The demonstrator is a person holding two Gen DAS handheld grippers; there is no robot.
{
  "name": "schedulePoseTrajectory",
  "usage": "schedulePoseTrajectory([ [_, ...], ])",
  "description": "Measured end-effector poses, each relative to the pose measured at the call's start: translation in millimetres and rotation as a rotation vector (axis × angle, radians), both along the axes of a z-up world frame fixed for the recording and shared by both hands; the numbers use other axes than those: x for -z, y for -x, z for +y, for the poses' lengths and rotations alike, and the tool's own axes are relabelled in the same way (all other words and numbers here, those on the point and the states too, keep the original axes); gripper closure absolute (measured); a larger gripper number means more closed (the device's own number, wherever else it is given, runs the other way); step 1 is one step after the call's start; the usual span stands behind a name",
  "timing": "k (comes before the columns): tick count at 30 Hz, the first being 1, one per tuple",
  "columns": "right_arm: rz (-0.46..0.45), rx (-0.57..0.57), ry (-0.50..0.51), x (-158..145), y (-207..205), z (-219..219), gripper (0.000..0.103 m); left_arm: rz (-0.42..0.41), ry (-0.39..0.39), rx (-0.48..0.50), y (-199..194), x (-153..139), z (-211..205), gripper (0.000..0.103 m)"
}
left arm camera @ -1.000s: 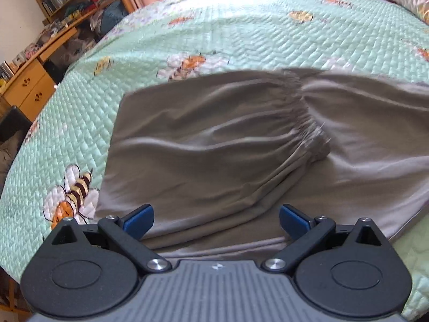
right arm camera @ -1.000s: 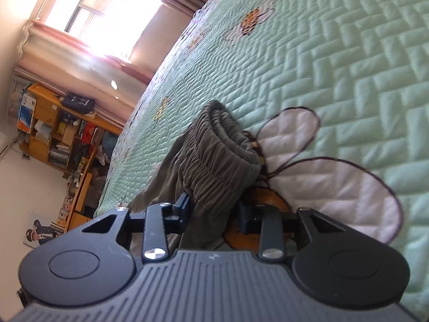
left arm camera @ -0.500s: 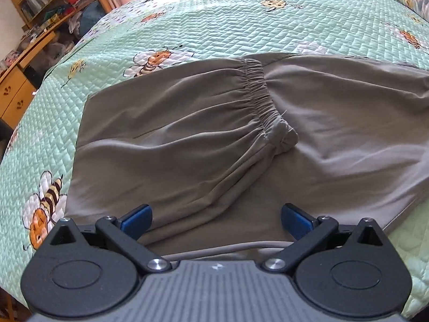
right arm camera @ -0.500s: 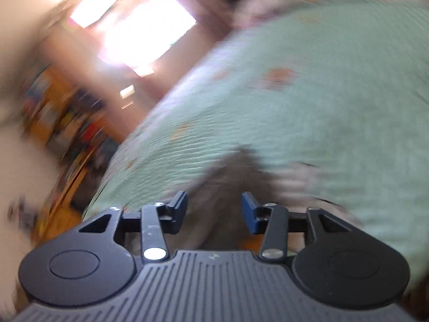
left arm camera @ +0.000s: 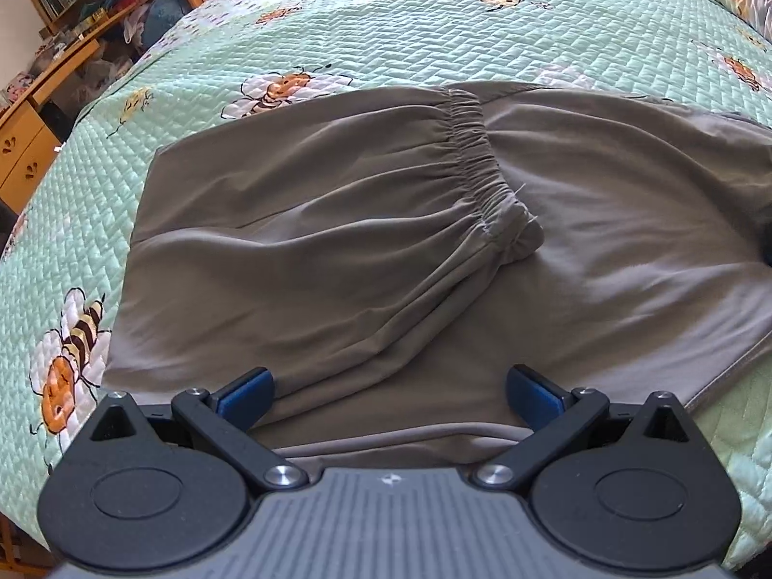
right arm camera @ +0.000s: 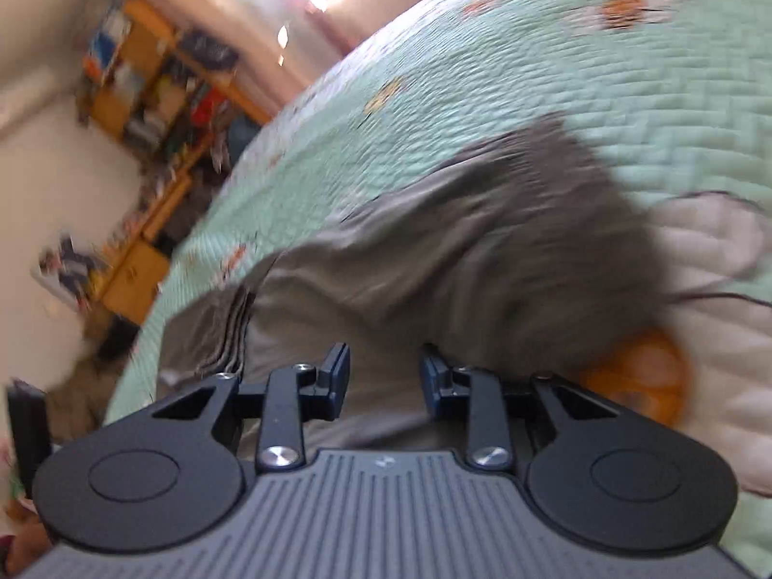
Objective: Fold clothes
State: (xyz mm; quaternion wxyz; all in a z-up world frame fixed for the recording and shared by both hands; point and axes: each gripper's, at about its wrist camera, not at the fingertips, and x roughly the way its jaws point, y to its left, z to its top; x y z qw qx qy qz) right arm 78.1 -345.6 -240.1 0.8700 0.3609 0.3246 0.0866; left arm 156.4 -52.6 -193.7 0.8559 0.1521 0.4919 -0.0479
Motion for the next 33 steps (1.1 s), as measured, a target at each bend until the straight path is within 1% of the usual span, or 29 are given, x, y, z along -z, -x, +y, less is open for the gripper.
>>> schedulePoseTrajectory([
  [2, -0.014, 0.009, -0.083, 2, 10, -13, 0.069, -0.008, -0.017, 0.008, 1, -1, -4, 0.0],
  [4, -0.055, 0.015, -0.156, 0, 16, -24, 0.062, -0.035, -0.047, 0.022, 5, -3, -8, 0.001],
  [5, -0.091, 0.016, -0.172, -5, 20, -29, 0.059, -0.054, -0.061, 0.029, 8, -5, -10, 0.002],
  [6, -0.126, 0.017, -0.186, -10, 24, -34, 0.053, -0.078, -0.069, 0.037, 12, -9, -12, 0.007],
  [7, -0.158, 0.021, -0.192, -16, 26, -40, 0.051, -0.105, -0.068, 0.046, 17, -14, -13, 0.009],
  [8, -0.187, 0.023, -0.197, -22, 27, -47, 0.051, -0.132, -0.055, 0.056, 23, -20, -15, 0.009],
  [10, -0.231, 0.008, -0.183, -35, 25, -58, 0.051, -0.177, -0.002, 0.092, 33, -34, -19, 0.008],
  [12, -0.217, -0.02, -0.121, -45, 10, -60, 0.05, -0.208, 0.063, 0.156, 40, -45, -29, 0.007],
  [14, -0.203, -0.049, -0.063, -55, -6, -63, 0.049, -0.22, 0.121, 0.24, 43, -51, -47, 0.005],
  [15, -0.197, -0.069, -0.06, -56, -16, -62, 0.049, -0.22, 0.138, 0.278, 42, -52, -58, 0.004],
  [17, -0.189, -0.114, -0.114, -55, -33, -66, 0.049, -0.218, 0.17, 0.346, 41, -51, -80, 0.004],
  [19, -0.167, -0.181, -0.172, -51, -56, -67, 0.049, -0.206, 0.205, 0.384, 35, -45, -99, 0.004],
  [20, -0.122, -0.211, -0.176, -47, -69, -64, 0.049, -0.188, 0.221, 0.402, 32, -40, -109, 0.004],
  [21, -0.053, -0.224, -0.149, -37, -84, -63, 0.05, -0.159, 0.232, 0.421, 27, -32, -118, 0.003],
  [22, 0.012, -0.23, -0.12, -28, -96, -62, 0.06, -0.109, 0.239, 0.445, 22, -22, -126, 0.004],
  [23, 0.058, -0.207, -0.077, -19, -103, -64, 0.078, -0.045, 0.231, 0.454, 17, -10, -134, 0.005],
  [24, 0.104, -0.183, -0.034, -9, -110, -67, 0.103, 0.005, 0.214, 0.443, 13, 3, -137, 0.005],
  [25, 0.139, -0.163, -0.004, -2, -115, -69, 0.103, 0.023, 0.206, 0.442, 13, 11, -138, 0.001],
  [28, 0.1, -0.144, -0.06, -6, -108, -79, 0.103, -0.002, 0.192, 0.47, 23, 15, -138, 0.0],
  [29, 0.096, -0.136, -0.053, -7, -104, -80, 0.103, -0.003, 0.19, 0.47, 24, 15, -138, 0.0],
  [32, 0.07, -0.086, -0.094, -16, -88, -85, 0.095, 0.0, 0.193, 0.461, 24, 15, -136, 0.0],
  [33, 0.043, -0.07, -0.089, -22, -82, -84, 0.086, -0.002, 0.199, 0.455, 23, 13, -134, 0.001],
])
